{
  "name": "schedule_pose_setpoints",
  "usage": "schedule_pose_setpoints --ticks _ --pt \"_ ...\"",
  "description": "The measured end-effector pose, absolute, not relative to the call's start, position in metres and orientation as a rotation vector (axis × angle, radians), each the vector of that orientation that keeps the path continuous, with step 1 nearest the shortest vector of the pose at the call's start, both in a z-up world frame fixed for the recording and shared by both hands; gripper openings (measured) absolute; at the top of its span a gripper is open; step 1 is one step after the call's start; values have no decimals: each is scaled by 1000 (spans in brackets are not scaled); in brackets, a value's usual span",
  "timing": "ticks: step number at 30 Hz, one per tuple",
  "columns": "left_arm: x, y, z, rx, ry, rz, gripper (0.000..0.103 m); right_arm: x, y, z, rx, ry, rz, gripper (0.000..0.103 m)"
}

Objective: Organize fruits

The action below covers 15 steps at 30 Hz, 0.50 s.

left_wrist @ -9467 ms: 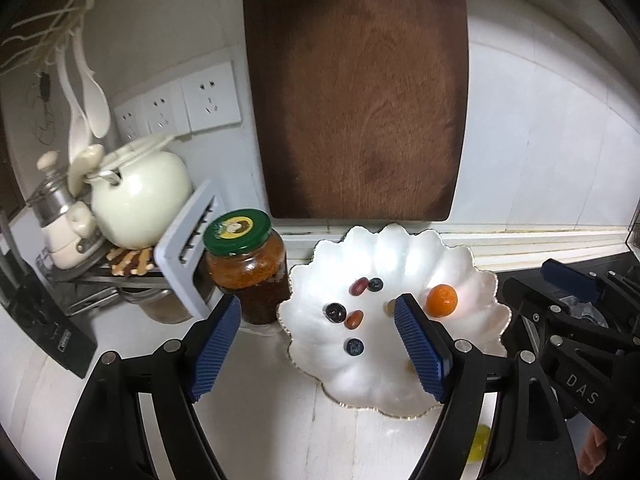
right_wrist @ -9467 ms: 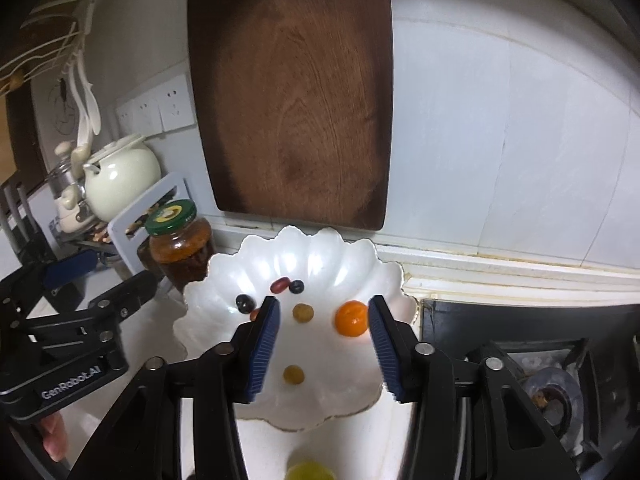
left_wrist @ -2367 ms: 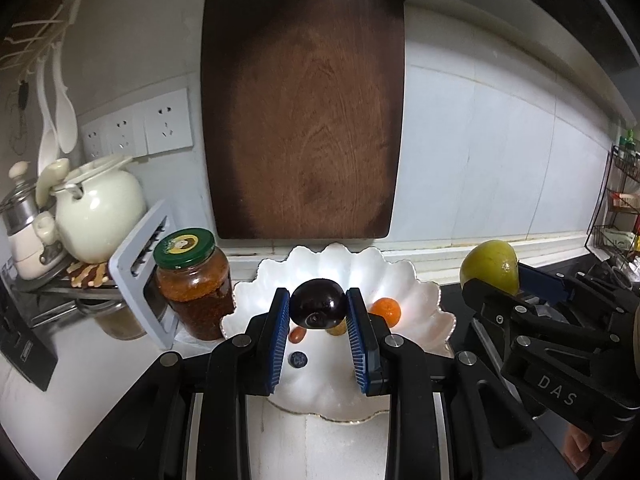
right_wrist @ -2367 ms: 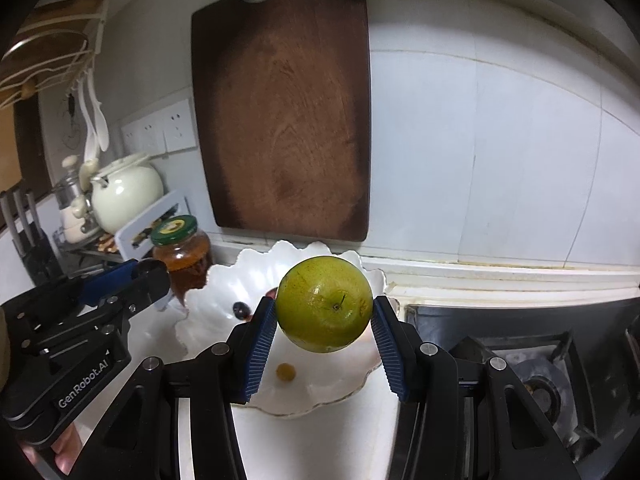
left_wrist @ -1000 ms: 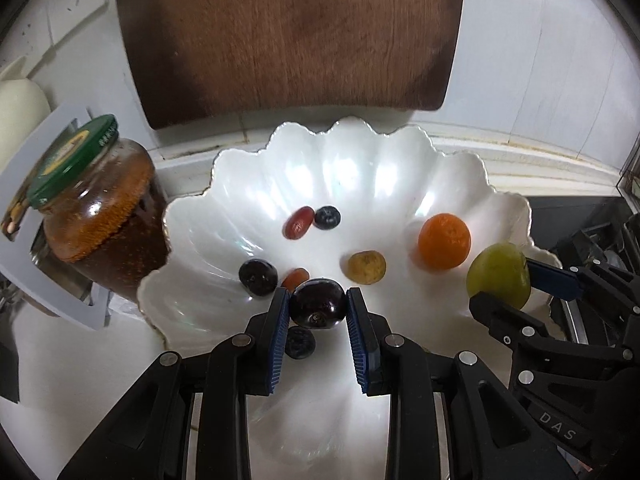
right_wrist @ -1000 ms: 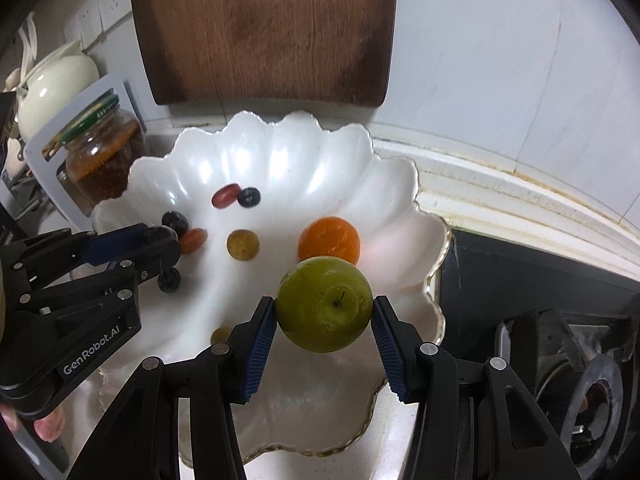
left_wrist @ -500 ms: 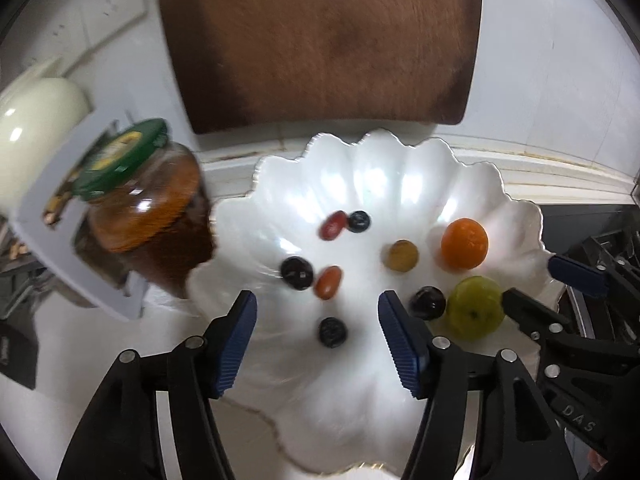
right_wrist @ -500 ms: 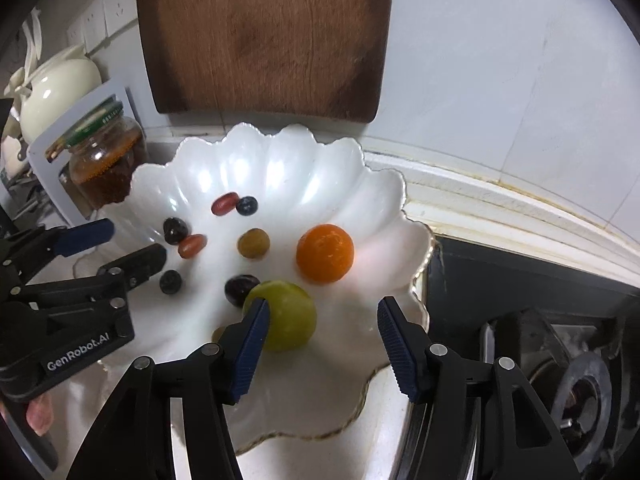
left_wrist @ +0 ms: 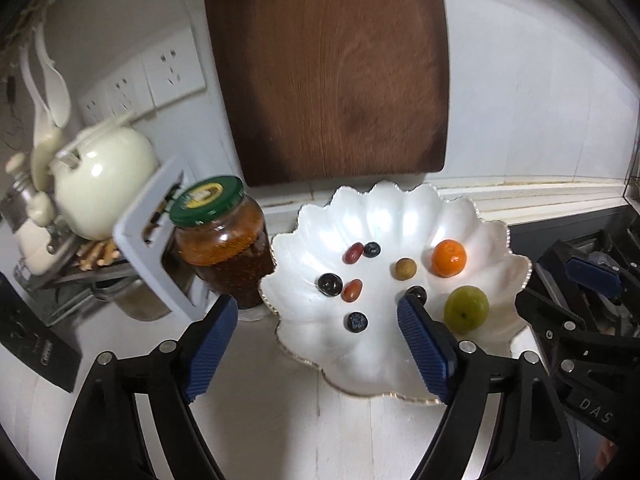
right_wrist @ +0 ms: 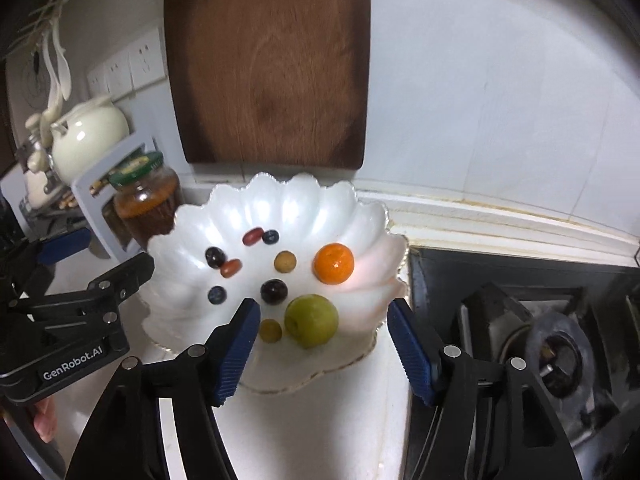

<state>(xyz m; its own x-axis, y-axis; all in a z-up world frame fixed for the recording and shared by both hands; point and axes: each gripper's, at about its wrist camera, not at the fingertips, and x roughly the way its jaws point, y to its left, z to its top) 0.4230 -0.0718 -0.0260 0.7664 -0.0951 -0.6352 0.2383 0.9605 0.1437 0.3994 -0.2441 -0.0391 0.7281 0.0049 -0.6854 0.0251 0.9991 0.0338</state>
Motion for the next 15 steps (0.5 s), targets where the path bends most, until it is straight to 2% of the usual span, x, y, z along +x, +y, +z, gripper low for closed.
schedule_pose_setpoints --ticks 8,15 --pt "364 -62 2 194 575 -177 92 343 -245 -8 55 656 -56 76" --pt "302 -54 25 156 488 -176 100 283 -245 15 36 576 -71 76"
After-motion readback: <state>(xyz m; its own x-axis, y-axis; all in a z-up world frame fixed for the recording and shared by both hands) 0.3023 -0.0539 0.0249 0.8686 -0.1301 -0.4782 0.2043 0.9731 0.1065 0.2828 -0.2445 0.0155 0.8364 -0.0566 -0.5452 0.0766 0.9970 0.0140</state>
